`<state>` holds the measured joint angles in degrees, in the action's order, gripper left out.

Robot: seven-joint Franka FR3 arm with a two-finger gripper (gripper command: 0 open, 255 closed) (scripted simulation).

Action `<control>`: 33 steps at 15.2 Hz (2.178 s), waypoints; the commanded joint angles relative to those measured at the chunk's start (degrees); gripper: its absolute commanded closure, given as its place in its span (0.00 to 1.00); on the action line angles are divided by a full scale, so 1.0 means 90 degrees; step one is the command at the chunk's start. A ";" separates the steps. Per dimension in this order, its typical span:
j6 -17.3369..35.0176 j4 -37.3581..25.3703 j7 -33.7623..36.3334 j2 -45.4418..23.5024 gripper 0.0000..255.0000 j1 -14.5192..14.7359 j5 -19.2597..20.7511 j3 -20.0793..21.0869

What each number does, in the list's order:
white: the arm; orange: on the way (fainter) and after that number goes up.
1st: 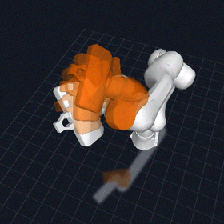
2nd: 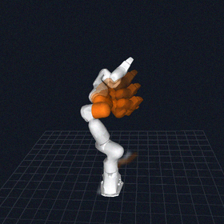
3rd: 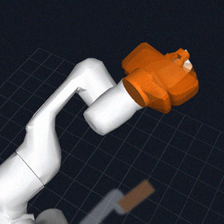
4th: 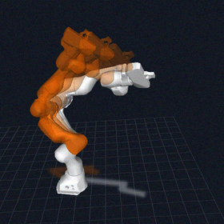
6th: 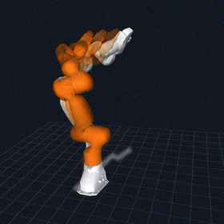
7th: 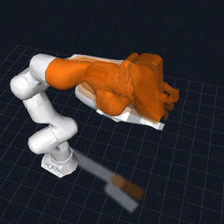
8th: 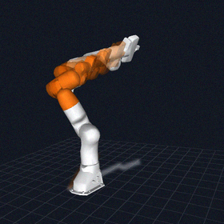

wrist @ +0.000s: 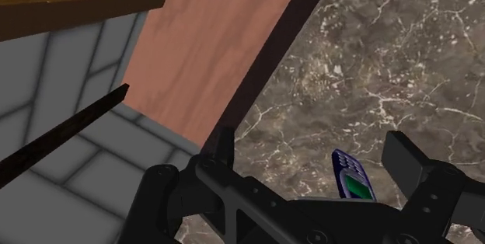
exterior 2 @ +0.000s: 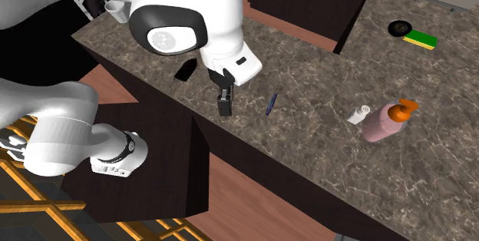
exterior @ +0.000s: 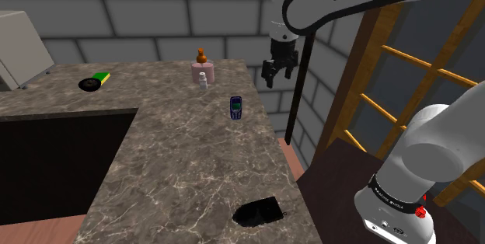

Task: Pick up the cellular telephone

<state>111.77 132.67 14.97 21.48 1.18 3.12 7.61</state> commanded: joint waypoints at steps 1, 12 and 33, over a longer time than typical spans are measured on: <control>0.0348 -0.0126 0.0196 -0.0387 0.00 -0.0011 0.0028 0.0079; 0.1784 -0.1498 0.1472 -0.2872 0.00 0.0044 0.0610 0.0417; 0.2503 -0.1630 0.1854 -0.3687 1.00 0.0120 0.0932 0.0372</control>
<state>134.32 117.98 31.66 -11.67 2.27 11.50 10.97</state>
